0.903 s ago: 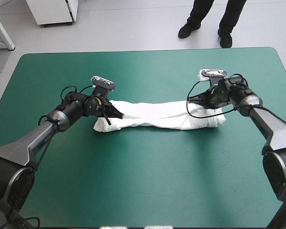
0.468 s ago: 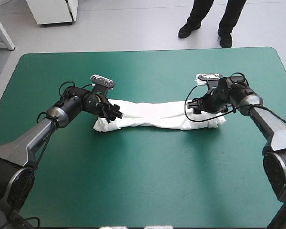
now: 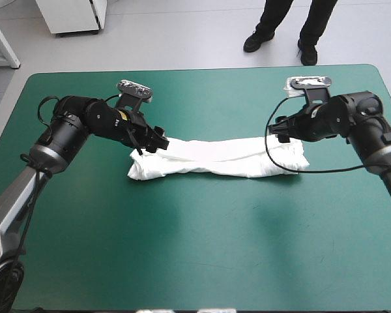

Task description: Fold the cloth

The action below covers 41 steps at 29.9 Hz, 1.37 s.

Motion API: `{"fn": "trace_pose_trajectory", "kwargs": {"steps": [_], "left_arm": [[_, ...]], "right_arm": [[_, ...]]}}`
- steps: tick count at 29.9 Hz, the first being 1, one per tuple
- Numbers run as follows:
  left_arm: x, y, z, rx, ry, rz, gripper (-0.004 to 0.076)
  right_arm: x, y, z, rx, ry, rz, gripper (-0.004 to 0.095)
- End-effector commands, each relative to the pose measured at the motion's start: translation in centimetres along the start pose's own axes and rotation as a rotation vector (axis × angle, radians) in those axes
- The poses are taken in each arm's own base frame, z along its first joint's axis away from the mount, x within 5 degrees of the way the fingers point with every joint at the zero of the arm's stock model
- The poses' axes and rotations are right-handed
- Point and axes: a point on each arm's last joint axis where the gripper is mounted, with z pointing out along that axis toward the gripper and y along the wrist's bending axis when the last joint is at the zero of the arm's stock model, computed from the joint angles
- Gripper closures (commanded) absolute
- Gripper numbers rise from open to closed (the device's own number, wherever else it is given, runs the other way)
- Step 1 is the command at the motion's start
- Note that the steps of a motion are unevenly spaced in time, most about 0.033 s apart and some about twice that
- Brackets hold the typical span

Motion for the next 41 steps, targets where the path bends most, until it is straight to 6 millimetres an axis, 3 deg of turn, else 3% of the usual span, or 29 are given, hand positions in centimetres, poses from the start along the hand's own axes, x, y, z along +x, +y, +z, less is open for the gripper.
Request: {"fn": "trace_pose_trajectory", "kwargs": {"steps": [1, 3, 8, 20, 24, 34, 41], "left_arm": [[-1.4, -3.1, -4.1, 0.124, -0.168, 0.078, 0.0505], [-1.7, -4.1, -4.5, 0.165, -0.196, 0.136, 0.0724], [-2.6, -5.2, -3.5, 0.215, -0.264, 0.164, 0.0734], [-4.2, -4.8, 7.5, 0.326, -0.067, 0.156, 0.0734], [-4.6, -4.6, 10.1, 0.335, -0.038, 0.145, 0.0734], [-4.4, -4.9, 15.3, 0.347, 0.035, 0.14, 0.0734], [-3.4, -4.6, 18.2, 0.348, 0.108, 0.102, 0.0734]], "right_arm": [[-0.3, -0.7, -5.1, 0.076, -0.132, -0.001, 0.0156], [0.2, -1.2, -6.3, 0.138, -0.127, 0.002, 0.0156], [1.4, -2.3, -8.4, 0.266, -0.087, 0.01, 0.0156], [1.3, -6.4, -9.3, 0.264, -0.155, 0.201, 0.017], [0.9, -6.9, -7.8, 0.206, -0.132, 0.221, 0.017], [-0.3, -7.0, 0.4, -0.003, 0.034, 0.226, 0.017], [-0.2, -8.0, 4.1, -0.119, 0.102, 0.27, 0.017]]}}
